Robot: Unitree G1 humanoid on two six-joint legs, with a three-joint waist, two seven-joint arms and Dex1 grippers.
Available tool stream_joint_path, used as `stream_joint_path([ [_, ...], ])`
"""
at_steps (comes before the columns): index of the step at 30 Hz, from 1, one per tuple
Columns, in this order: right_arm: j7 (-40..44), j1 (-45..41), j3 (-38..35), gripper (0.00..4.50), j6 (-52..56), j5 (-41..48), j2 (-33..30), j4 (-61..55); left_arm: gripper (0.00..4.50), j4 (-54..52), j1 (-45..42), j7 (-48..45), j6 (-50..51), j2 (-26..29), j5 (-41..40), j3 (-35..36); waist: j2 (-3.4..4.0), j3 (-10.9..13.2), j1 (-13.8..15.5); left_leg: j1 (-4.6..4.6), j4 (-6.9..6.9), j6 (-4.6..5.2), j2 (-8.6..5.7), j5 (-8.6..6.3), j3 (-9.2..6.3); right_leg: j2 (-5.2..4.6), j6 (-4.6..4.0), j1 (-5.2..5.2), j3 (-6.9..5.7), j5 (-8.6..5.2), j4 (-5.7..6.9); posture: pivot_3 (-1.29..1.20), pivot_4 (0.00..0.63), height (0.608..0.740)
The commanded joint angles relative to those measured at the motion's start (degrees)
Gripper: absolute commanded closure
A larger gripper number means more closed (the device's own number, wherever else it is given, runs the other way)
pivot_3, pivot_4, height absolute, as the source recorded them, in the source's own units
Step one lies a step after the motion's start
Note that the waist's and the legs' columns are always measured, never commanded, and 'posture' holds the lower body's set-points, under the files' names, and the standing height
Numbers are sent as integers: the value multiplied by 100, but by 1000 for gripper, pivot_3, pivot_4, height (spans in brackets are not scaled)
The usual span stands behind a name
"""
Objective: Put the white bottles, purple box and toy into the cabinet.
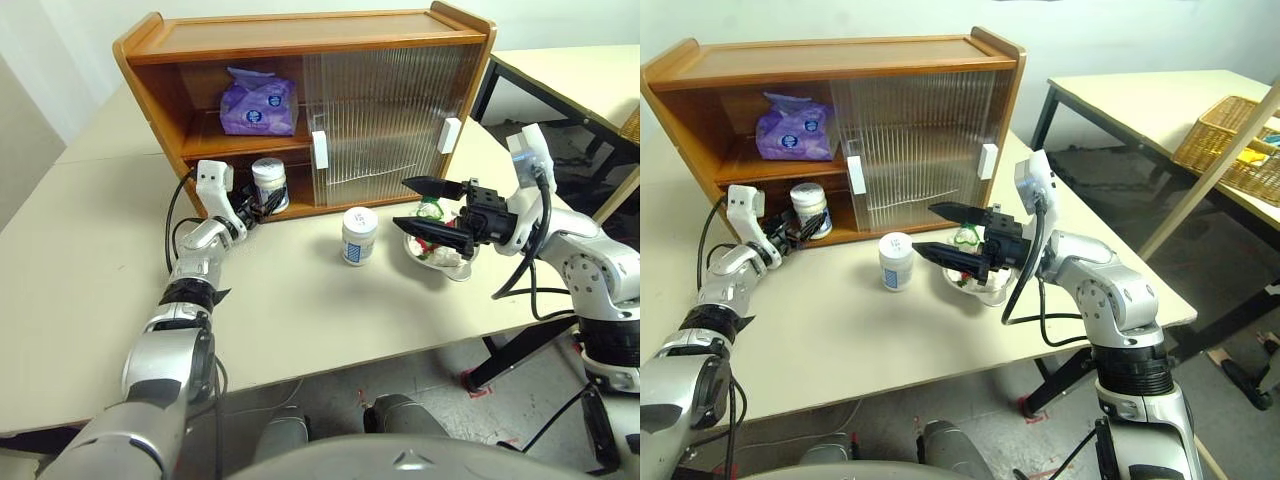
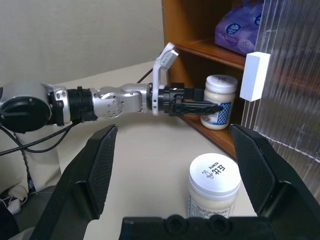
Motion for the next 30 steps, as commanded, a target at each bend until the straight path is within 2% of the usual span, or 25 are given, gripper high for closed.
stream_joint_path([
  [1, -20, 61, -5, 0, 26, 11, -52, -94, 1423, 336, -279, 409, -201, -96, 219, -6, -1, 1, -5, 0, 1, 0, -2, 0, 1, 0, 2, 0, 0, 0, 0, -181, 0, 740],
  [26, -94, 142, -8, 0, -61, -71, -120, -147, 1423, 1140, -474, 1127, -278, -556, 594, -23, -2, 1, -168, 6, 10, 17, -32, 6, 3, -6, 19, 12, 8, 2, -2, -200, 0, 740],
  [30, -98, 131, -4, 0, -50, -64, -122, -152, 19, 1126, -453, 1103, -282, -556, 623, -17, -4, 2, -173, 8, 10, 17, -33, 7, 3, -6, 19, 15, 9, 2, -2, -196, 0, 740],
])
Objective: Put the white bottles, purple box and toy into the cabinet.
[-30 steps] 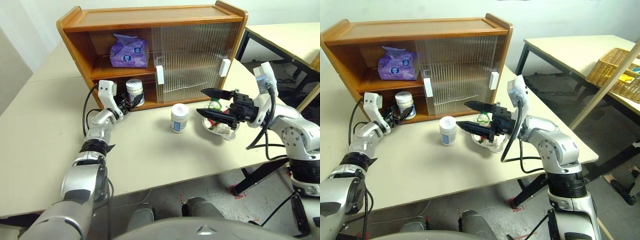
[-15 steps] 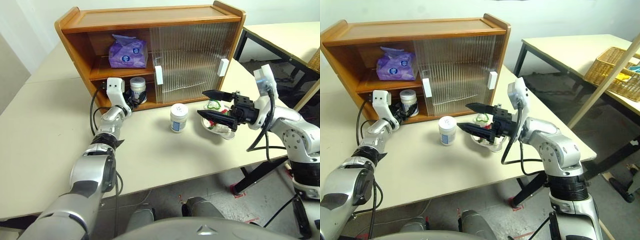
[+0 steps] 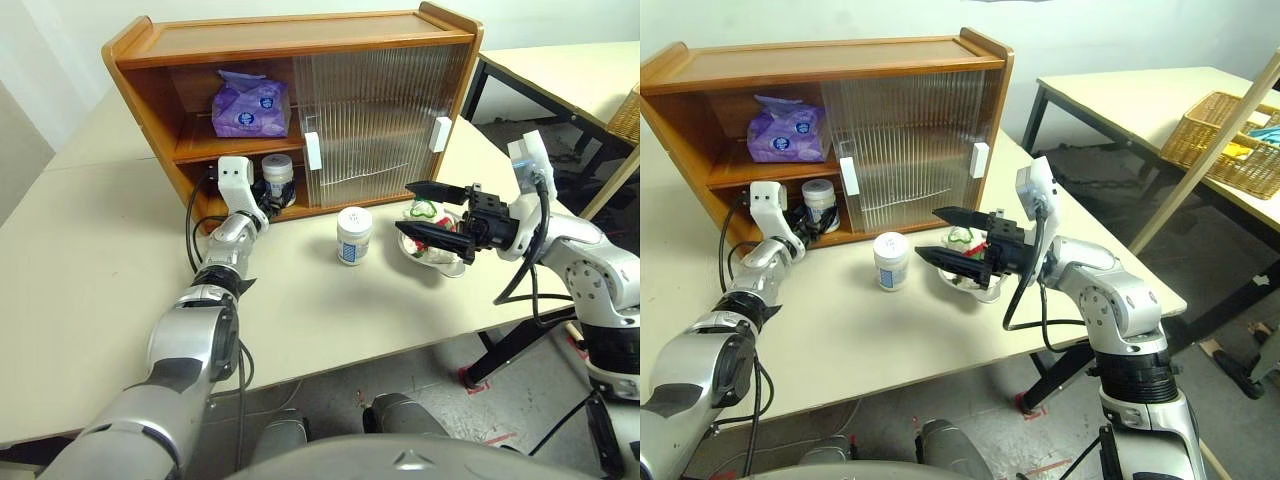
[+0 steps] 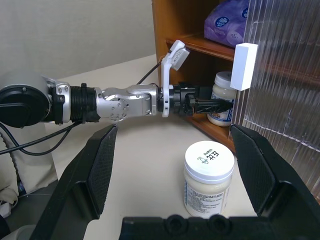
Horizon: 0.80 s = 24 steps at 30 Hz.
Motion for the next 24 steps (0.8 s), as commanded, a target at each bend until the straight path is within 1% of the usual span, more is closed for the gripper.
stream_joint_path([
  [1, -11, -53, 20, 0, -2, -32, -52, -58, 19, 129, 73, -56, 69, -33, 87, -30, -4, 2, -3, -2, 0, 0, 0, 0, 0, 0, 0, -1, 0, 0, 0, -196, 0, 740],
  [8, -36, -93, 49, 0, 15, -21, -12, -71, 19, -48, 215, -186, -115, 36, -14, 92, -4, 2, -6, -2, -2, 1, 0, -1, 0, 0, 1, -2, 0, -1, -3, -186, 0, 740],
  [10, -37, -115, 58, 0, 23, -15, -2, -63, 19, -279, 376, -269, -246, 88, -136, 188, -4, 2, -7, -3, -2, 1, 0, 0, 0, 0, 1, -2, 0, -1, -4, -185, 0, 740],
  [15, -33, -131, 74, 0, 40, -1, 7, -54, 19, -1233, 1025, -374, -294, 131, -378, 325, -3, 2, -6, -3, -6, 1, -2, -1, 1, 0, 0, -2, 0, -1, -5, -173, 0, 740],
  [20, 5, -155, 86, 0, 28, -3, 8, 2, 19, -2580, 1815, -238, 97, 129, -564, 358, -4, 2, -3, -6, -8, 1, -8, -1, 3, 0, 0, -3, -1, -1, -8, -164, 0, 740],
  [24, 34, -190, 115, 0, 3, -24, 39, 63, 19, -3039, 2095, 14, 404, 106, -634, 429, -4, 2, 24, -5, -8, 0, -11, -1, 2, 0, 0, -2, -1, -1, -10, -154, 0, 740],
])
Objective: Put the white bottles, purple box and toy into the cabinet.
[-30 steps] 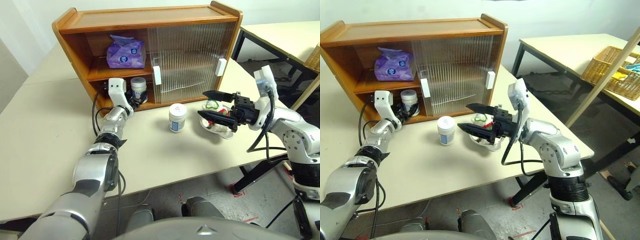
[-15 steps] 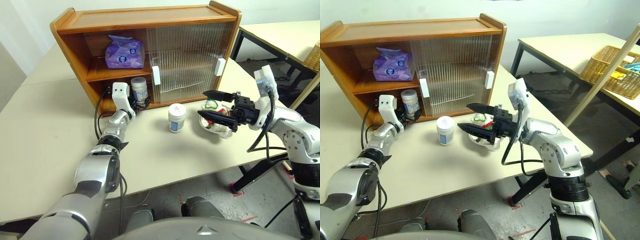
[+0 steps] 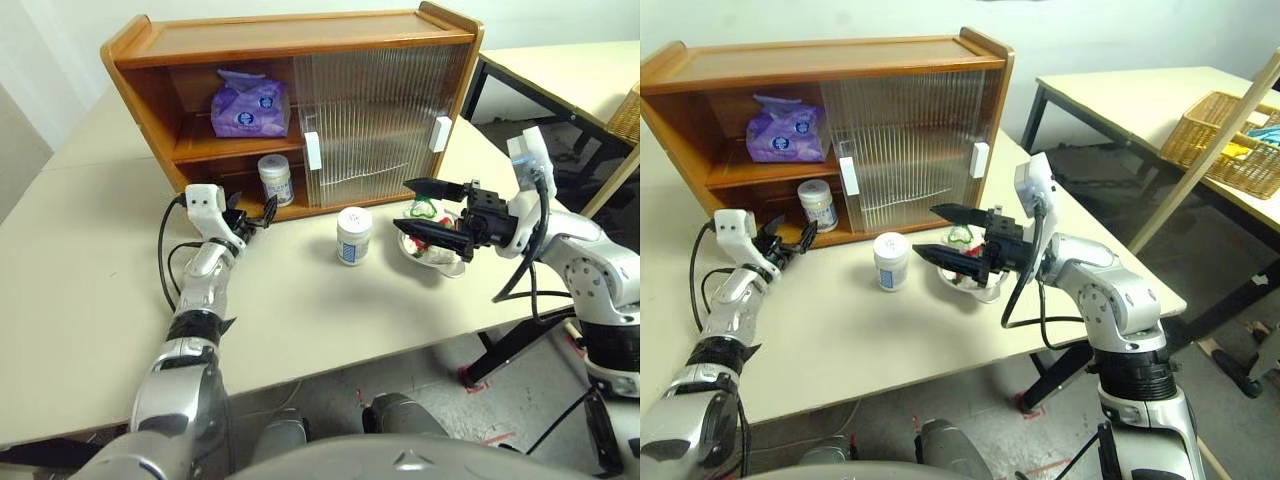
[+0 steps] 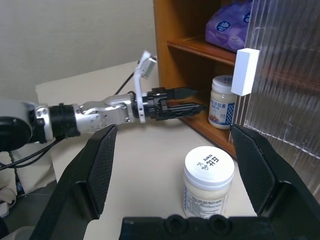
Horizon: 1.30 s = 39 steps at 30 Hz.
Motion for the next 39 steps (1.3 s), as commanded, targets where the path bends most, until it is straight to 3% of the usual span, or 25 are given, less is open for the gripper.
stream_joint_path([
  [1, 45, -90, 86, 0, -13, -36, 10, 77, 19, -215, 58, 182, 266, -38, -87, 65, 0, 0, 23, 0, 0, 0, 0, 0, -1, 0, 0, 0, 0, 0, 0, -154, 0, 740],
  [6, 71, -108, 96, 0, -31, -49, 12, 103, 19, 206, -281, 607, 416, -123, -53, 124, 0, 0, 70, 2, 3, 0, 0, 1, -4, -2, -2, 4, 3, 1, 0, -156, 0, 740],
  [19, 48, -16, 7, 0, -51, -40, -70, 40, 4469, 1725, -1388, 925, 5, -318, 263, -27, -1, 0, 85, 2, 5, 2, 0, 1, -7, -6, 1, 4, 9, 3, 0, -182, 0, 740],
  [39, -37, 5, 9, 0, -60, -32, -52, -17, 4469, 2601, -1985, 759, -98, -382, 512, -182, -2, 1, -6, 0, 8, 8, -10, 4, -8, -10, 10, 6, 9, 5, -5, -202, 0, 740],
])
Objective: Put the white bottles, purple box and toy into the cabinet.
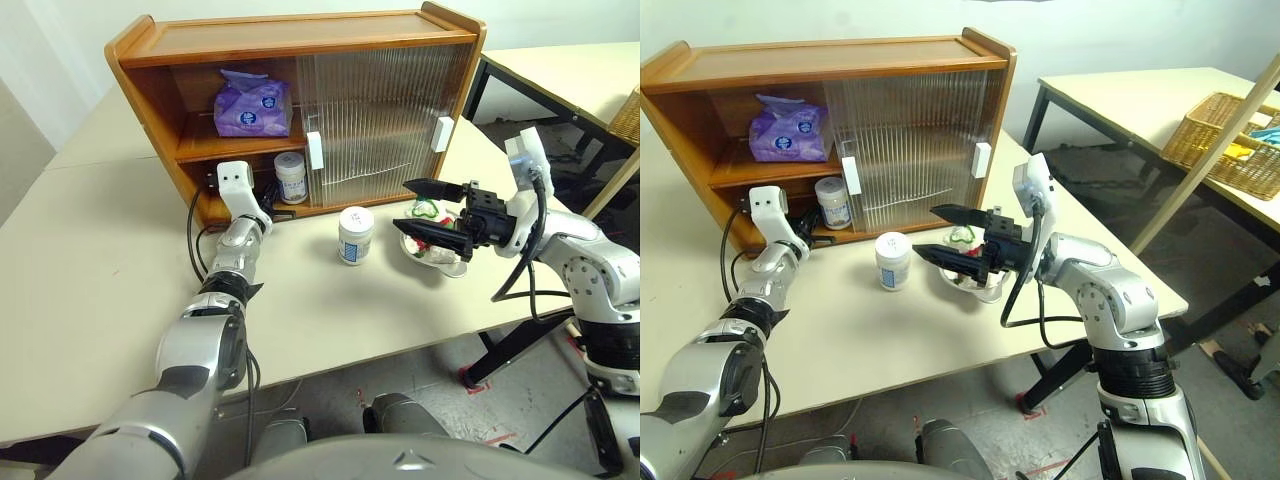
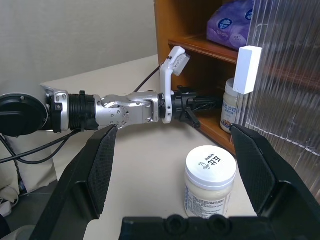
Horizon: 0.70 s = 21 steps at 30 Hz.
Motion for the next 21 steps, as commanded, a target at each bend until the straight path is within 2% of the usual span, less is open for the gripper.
stream_joint_path([
  [1, -33, 25, -37, 0, -29, -23, -39, -103, 4469, 198, -136, -54, -17, 18, 93, -49, 0, 0, -4, 0, 0, 0, 0, 0, 0, 0, 0, 0, 0, 0, 0, -202, 0, 740],
  [5, -25, 41, -18, 0, -47, -36, -34, -103, 4469, 67, -25, -222, -148, 105, -92, 120, -1, 1, -23, -1, 0, 0, -1, 0, 0, 0, 1, 0, 0, 0, -2, -194, 0, 740],
  [8, -14, 22, -1, 0, -66, -44, -16, -66, 4469, -228, 167, -698, -348, 104, -267, 165, -1, 1, -24, -1, -2, 0, -1, 0, -1, 0, 1, 0, 0, 0, -1, -194, 0, 740],
  [9, 1, -1, 14, 0, -78, -51, -3, -32, 4303, -476, 330, -906, -411, 113, -374, 203, -1, 1, -26, -1, -2, 0, -2, 0, 0, 0, 1, 0, 0, 0, -2, -194, 0, 740],
  [11, 29, -21, 35, 0, -103, -64, 14, 12, 3883, -922, 606, -1158, -432, 121, -546, 263, -1, 1, -27, -1, -3, 1, -3, -1, 0, 0, 1, 0, 0, 0, -3, -172, 0, 740],
  [17, 88, -112, 105, 0, -139, -80, 68, 104, 1754, -2612, 1614, -2127, -155, 294, -863, 52, -1, 1, -16, -5, -8, 0, -5, -2, 0, 0, 1, -2, -3, -1, -5, -150, 0, 740],
  [21, 108, -147, 132, 0, -140, -77, 76, 116, 368, -3454, 2120, -2884, 472, 505, -1189, -108, 0, 0, 20, -3, -7, -2, -6, -3, 0, 0, 0, -1, -4, 0, -5, -150, 0, 740],
])
